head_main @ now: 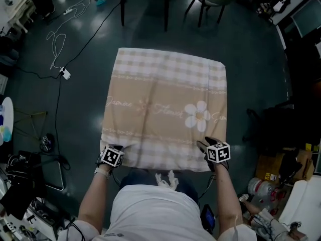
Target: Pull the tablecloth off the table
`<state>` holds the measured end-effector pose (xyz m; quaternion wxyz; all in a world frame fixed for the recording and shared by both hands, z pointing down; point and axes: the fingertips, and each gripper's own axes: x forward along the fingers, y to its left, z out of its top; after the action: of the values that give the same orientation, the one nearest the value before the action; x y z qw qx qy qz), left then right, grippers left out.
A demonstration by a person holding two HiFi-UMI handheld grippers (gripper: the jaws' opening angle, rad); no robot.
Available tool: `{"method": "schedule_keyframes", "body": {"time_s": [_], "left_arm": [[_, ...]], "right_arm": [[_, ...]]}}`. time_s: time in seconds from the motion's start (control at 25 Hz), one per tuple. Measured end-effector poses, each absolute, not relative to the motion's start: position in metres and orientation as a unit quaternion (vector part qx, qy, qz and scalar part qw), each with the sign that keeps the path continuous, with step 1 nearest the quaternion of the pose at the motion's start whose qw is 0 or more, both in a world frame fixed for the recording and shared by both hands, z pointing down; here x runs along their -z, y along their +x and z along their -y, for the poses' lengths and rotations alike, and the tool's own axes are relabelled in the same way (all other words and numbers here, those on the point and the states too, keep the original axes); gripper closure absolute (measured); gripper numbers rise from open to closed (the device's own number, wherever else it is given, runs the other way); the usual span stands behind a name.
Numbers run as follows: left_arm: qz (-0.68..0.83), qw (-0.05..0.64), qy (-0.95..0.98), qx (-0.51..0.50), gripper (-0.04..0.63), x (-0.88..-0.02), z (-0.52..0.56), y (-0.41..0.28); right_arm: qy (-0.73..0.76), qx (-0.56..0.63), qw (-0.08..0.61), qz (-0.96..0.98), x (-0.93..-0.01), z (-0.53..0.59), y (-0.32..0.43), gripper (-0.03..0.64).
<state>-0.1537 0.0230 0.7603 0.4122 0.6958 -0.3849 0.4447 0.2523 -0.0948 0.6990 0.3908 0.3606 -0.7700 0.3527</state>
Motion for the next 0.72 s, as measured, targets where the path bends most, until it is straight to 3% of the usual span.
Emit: {"method": "schedule_keyframes", "body": {"time_s": [0.32,0.72], "left_arm": [[0.417,0.411,0.658,-0.474,0.584,-0.757,-0.025,-0.149],[0.464,0.407,0.634,-0.465,0.584,-0.757,-0.024,-0.155]], "right_arm": [[0.423,-0.302,0.358,0.776,-0.681,0.258,0.272,0.376],[0.428,-0.299,0.421,0.742,-0.730,0.330,0.265,0.367]]}}
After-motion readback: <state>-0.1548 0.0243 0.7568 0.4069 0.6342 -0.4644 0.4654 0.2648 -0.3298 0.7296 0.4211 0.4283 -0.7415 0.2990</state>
